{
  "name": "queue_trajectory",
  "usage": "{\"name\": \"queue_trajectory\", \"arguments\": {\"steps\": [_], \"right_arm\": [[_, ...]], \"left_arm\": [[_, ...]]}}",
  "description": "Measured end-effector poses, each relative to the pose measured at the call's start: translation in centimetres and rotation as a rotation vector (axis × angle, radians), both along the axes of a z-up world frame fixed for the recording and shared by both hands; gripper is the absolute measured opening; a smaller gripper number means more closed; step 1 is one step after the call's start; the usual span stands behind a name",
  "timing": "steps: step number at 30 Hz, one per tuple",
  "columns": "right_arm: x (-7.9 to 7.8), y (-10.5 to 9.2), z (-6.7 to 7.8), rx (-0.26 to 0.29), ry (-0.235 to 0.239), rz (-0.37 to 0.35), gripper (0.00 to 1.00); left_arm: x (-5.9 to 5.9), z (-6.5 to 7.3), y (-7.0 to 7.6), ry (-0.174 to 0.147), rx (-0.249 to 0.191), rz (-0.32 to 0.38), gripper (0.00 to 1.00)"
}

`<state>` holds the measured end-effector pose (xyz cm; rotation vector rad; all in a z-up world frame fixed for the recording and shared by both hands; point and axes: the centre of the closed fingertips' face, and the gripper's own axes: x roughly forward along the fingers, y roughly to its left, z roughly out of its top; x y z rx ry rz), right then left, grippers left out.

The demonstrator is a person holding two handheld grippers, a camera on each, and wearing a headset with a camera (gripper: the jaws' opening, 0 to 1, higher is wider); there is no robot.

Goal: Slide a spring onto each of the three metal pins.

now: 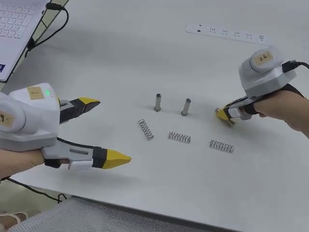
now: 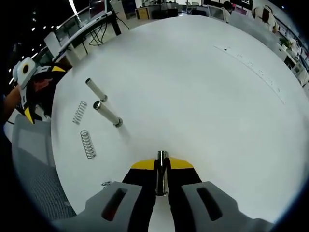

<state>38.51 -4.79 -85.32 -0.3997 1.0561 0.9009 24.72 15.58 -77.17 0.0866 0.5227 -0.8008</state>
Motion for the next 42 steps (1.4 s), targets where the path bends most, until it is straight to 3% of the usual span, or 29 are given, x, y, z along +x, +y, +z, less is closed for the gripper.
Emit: {"name": "queue_trajectory", "arguments": {"steps": [18,42], "right_arm": [[-0.5,-0.3,0.3,0.036,0.012,-0.021,0.05],[-1.1,-0.5,1.1,0.093,-0.012,-0.032,0.05]], "left_arm": [[0.0,-0.1,-0.4,0.005,-0.001,-0.007,0.91],[0.4,-0.1,-0.8,0.004,-0.004,-0.018,0.91]]}}
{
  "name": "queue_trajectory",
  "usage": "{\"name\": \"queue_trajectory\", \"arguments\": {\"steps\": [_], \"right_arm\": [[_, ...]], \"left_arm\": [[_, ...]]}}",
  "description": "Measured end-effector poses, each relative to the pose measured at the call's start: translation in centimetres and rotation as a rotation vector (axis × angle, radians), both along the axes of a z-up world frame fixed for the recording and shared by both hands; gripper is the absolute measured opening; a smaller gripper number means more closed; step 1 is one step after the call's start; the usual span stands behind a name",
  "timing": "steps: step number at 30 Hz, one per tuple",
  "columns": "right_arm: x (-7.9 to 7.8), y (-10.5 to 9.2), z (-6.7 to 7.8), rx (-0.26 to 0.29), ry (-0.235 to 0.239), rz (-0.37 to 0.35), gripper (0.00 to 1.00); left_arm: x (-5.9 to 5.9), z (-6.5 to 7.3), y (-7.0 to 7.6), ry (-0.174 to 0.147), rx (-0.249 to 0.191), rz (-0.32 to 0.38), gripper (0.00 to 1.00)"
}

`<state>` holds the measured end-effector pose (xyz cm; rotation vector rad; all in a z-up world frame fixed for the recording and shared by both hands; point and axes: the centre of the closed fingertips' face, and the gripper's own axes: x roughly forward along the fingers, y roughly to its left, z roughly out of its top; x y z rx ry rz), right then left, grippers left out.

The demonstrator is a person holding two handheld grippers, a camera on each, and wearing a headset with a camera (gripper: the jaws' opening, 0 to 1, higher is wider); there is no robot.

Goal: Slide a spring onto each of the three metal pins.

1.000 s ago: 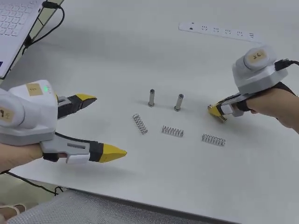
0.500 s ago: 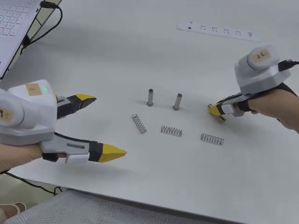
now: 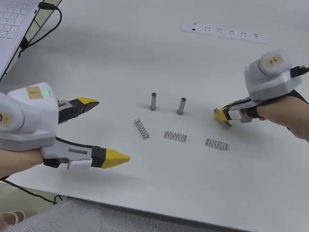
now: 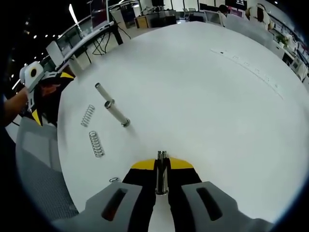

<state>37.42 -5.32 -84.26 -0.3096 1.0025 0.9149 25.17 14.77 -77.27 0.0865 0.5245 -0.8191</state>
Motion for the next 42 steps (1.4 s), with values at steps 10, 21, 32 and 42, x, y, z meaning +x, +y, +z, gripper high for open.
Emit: {"name": "queue_trajectory", "arguments": {"steps": [10,21,32,42], "right_arm": [[0.1,-0.2,0.5,0.026,-0.015,-0.011,0.05],[0.0,0.1,1.0,0.066,-0.042,-0.02,0.05],[0.4,0.1,1.7,0.105,-0.068,-0.037,0.05],[0.8,0.3,2.2,0.129,-0.094,-0.041,0.05]], "left_arm": [[0.1,0.1,-0.3,-0.002,0.0,-0.008,0.91],[0.2,0.2,-0.2,-0.004,0.002,-0.006,0.91],[0.3,0.2,-0.3,-0.005,0.003,-0.013,0.91],[0.4,0.4,-0.1,-0.015,0.006,-0.004,0.89]]}}
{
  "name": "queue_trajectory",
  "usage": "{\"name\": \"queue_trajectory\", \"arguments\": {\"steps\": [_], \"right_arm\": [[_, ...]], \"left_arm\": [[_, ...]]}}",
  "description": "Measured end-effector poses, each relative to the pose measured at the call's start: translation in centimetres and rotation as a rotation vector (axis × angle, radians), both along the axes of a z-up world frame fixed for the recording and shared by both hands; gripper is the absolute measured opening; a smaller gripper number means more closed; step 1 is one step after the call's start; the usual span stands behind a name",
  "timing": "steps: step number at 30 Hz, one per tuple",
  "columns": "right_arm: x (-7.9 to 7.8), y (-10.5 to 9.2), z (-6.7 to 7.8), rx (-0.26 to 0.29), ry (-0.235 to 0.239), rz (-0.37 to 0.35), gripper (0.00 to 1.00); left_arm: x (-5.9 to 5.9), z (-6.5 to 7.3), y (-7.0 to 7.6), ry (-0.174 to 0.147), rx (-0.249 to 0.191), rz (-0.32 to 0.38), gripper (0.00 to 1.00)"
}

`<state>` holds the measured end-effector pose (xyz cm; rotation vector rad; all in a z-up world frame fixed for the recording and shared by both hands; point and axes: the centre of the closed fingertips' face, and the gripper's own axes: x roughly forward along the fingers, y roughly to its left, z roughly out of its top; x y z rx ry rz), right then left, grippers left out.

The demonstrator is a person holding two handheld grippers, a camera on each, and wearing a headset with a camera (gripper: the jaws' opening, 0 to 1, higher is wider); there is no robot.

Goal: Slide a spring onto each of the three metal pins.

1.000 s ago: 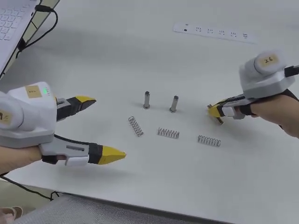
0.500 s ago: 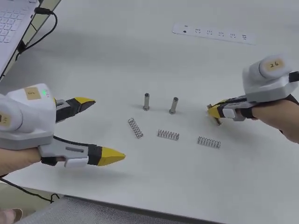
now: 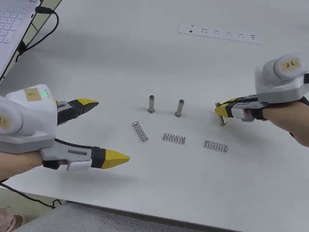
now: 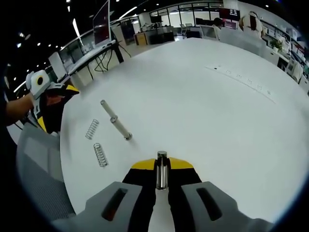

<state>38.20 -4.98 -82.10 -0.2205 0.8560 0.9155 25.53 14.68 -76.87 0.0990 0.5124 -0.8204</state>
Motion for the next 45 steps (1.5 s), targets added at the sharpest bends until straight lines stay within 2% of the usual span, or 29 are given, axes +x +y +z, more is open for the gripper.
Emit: {"name": "queue_trajectory", "arguments": {"steps": [11,24,45], "right_arm": [[0.4,0.3,0.6,0.025,-0.04,0.003,0.05],[0.3,0.3,1.1,0.031,-0.062,0.009,0.05],[0.4,0.5,0.9,0.04,-0.088,0.025,0.05]], "left_arm": [[0.1,0.1,0.0,-0.004,0.002,0.002,0.89],[0.0,0.1,-0.2,-0.005,0.002,0.001,0.89],[0.2,0.0,-0.2,-0.005,0.003,-0.001,0.88]]}}
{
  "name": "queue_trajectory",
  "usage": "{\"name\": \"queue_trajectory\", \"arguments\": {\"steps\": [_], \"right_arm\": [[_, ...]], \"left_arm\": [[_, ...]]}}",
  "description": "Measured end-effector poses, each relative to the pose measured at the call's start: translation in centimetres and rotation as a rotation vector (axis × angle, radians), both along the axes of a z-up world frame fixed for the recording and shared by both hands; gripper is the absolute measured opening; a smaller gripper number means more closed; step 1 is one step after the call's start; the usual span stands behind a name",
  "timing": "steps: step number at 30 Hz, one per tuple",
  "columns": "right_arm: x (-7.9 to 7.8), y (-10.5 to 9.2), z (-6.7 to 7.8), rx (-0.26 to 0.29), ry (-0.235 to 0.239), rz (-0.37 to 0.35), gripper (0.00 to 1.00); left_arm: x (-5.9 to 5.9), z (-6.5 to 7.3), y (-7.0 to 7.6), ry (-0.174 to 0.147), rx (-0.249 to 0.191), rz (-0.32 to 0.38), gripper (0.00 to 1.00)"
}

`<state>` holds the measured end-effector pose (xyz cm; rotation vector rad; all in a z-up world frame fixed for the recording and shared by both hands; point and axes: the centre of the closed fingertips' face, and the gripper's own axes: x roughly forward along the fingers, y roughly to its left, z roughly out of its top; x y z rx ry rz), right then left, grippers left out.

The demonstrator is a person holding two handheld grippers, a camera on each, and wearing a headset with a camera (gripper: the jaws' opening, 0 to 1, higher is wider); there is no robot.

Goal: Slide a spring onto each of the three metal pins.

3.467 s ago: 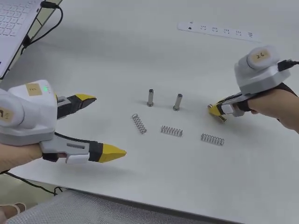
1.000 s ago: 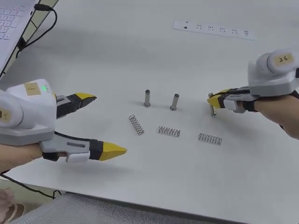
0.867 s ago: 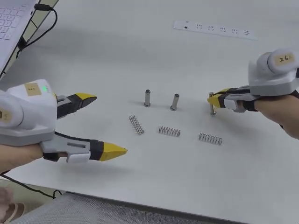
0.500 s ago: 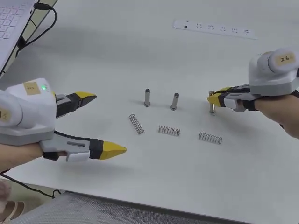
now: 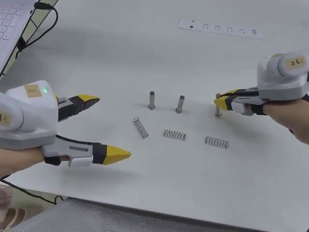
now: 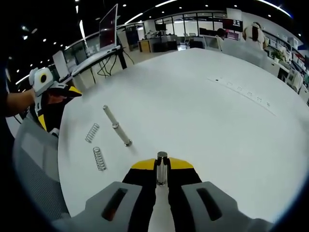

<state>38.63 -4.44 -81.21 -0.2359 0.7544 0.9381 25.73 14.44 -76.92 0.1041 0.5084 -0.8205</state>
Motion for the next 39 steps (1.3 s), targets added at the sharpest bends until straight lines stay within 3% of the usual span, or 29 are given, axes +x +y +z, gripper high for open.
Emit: {"name": "queue_trajectory", "arguments": {"steps": [23,39], "right_arm": [[-0.6,-0.3,0.1,0.028,-0.056,0.007,0.06],[-1.1,-0.7,0.3,0.032,-0.069,0.004,0.06]], "left_arm": [[0.1,-0.1,-0.2,-0.001,0.0,-0.007,0.88],[0.1,-0.1,-0.1,-0.009,-0.007,0.0,0.89]]}}
